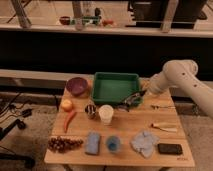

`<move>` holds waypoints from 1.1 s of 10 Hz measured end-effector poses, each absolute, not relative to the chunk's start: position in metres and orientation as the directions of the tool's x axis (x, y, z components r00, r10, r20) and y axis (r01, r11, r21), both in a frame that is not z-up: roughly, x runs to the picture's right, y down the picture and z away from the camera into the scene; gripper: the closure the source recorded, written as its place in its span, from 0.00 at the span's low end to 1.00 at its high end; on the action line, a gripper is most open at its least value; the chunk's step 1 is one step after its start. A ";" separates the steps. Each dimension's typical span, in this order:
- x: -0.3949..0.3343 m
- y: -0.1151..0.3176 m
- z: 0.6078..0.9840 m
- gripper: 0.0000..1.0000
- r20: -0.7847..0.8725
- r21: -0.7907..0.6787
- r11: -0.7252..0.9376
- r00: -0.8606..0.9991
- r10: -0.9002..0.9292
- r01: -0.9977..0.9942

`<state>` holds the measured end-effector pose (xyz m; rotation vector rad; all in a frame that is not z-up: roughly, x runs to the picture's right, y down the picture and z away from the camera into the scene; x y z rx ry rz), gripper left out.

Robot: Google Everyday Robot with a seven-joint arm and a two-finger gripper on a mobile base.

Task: Wipe tray with brush

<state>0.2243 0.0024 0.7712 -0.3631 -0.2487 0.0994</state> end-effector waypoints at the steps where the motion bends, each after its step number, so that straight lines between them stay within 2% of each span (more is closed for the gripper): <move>1: 0.224 -0.020 0.773 0.91 0.208 -0.356 0.933 0.970 0.122 -0.041; 5: 0.236 -0.064 0.771 0.91 0.166 -0.370 0.928 0.981 0.096 -0.028; 11: 0.236 -0.063 0.772 0.91 0.166 -0.373 0.927 0.981 0.097 -0.029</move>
